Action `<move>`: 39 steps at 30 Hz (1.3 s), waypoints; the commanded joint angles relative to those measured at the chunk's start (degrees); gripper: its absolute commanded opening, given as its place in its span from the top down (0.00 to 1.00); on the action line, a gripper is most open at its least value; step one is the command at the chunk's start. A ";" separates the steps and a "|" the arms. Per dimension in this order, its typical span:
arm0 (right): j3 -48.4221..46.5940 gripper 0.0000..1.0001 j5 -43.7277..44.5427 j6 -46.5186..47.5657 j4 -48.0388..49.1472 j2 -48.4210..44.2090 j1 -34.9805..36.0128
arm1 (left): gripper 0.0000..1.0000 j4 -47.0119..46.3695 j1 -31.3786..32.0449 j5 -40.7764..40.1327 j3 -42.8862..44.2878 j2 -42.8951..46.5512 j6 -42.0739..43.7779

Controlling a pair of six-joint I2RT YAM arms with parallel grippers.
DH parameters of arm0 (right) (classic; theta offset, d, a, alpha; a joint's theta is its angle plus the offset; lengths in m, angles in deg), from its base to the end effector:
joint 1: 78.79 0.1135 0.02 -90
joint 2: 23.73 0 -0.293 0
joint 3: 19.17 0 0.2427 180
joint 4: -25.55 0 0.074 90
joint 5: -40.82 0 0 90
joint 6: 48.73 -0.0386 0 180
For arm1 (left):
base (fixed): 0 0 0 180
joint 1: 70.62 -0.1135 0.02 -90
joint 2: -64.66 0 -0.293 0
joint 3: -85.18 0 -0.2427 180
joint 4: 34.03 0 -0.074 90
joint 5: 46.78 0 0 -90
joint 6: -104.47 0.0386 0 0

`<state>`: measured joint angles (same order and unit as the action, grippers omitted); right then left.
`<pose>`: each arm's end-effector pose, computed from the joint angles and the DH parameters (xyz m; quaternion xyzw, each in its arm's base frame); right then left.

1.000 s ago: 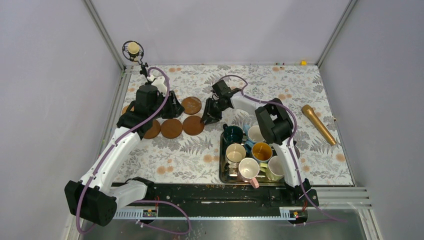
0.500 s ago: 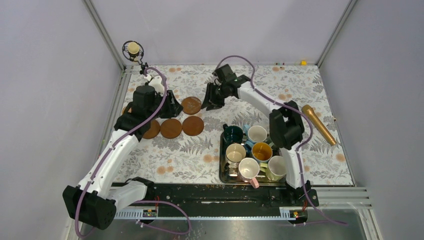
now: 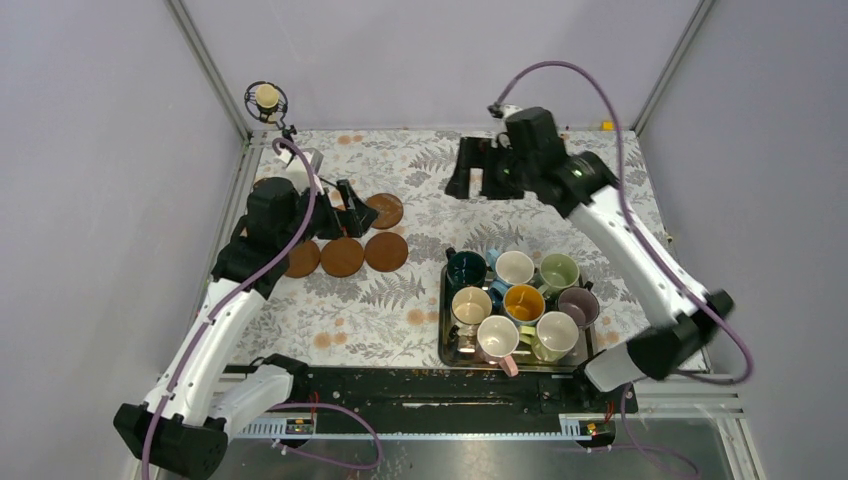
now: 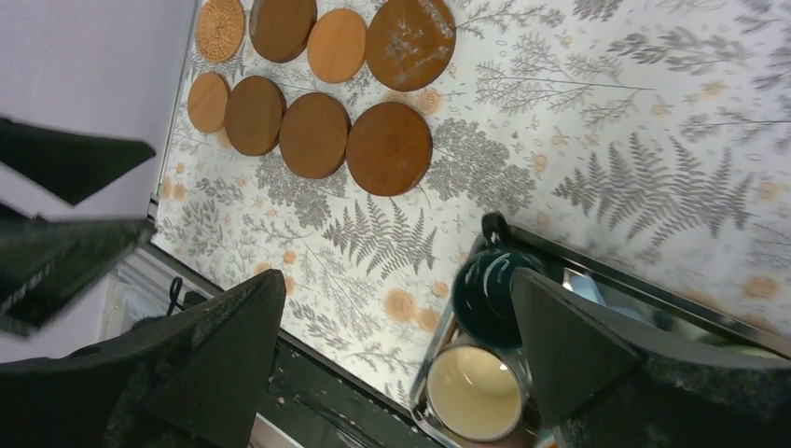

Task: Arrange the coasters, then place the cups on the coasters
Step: Move the coaster to the center of the board, then pick up the cup from the tray.

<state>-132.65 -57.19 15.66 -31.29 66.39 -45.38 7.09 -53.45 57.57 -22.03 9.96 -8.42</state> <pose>0.2784 0.1901 0.4408 -0.0928 0.8744 0.2862 0.3807 0.1729 -0.0634 0.3844 0.0275 0.8299 -0.2854 0.4786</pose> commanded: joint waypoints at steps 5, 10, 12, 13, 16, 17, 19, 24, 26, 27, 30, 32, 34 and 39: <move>19.11 0.01 7.68 1.72 2.43 -21.33 -0.73 | 0.01 -8.25 -0.69 2.65 -2.07 6.09 -10.00; 30.76 0.00 11.10 -3.10 4.87 -29.89 -3.94 | 0.04 -8.88 -0.40 7.72 -3.59 6.51 -6.94; 34.72 0.05 9.83 -1.70 7.25 -32.50 -5.28 | 0.08 -7.06 0.60 7.57 -3.57 5.41 -5.77; 35.70 0.09 10.09 -0.71 7.26 -33.19 -5.44 | 0.10 -6.03 1.88 6.89 -3.43 4.41 -5.08; 37.11 0.14 10.63 1.46 5.16 -34.67 -5.54 | 0.14 -2.67 7.19 1.78 -2.56 1.44 -3.43; 37.96 0.15 10.51 1.78 4.81 -35.26 -5.52 | 0.16 -2.02 9.55 -0.20 -2.17 0.31 -2.91; 40.22 0.16 10.71 2.15 5.08 -37.55 -5.51 | 0.19 -0.82 14.06 -4.82 -1.34 -2.09 -2.29; 42.63 0.17 9.59 2.33 2.46 -41.82 -5.55 | 0.28 4.44 21.77 -12.68 6.89 -11.99 -1.82; 42.31 0.18 10.80 3.35 0.42 -42.89 -5.51 | 0.31 5.61 24.74 -15.35 10.36 -15.69 -1.47; 42.47 0.18 11.96 3.86 -0.02 -43.61 -5.50 | 0.33 6.04 26.12 -16.72 11.85 -17.53 -1.25; 43.77 0.19 16.73 5.25 0.40 -47.22 -5.46 | 0.41 8.03 29.34 -20.51 17.33 -23.85 -2.21; 44.74 0.18 18.24 6.19 1.11 -50.25 -5.46 | 0.43 8.33 30.26 -20.90 19.48 -27.23 -2.77; 46.24 0.18 18.19 6.40 2.52 -52.81 -5.46 | 0.48 8.10 30.63 -20.49 20.81 -30.58 -3.30; 48.88 0.17 14.72 6.13 4.65 -55.41 -5.48 | 0.56 8.65 31.12 -18.74 22.48 -37.71 -5.40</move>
<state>-85.16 -42.35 20.64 -29.54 11.53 -50.74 14.65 -22.70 40.02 -1.64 -24.11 -11.96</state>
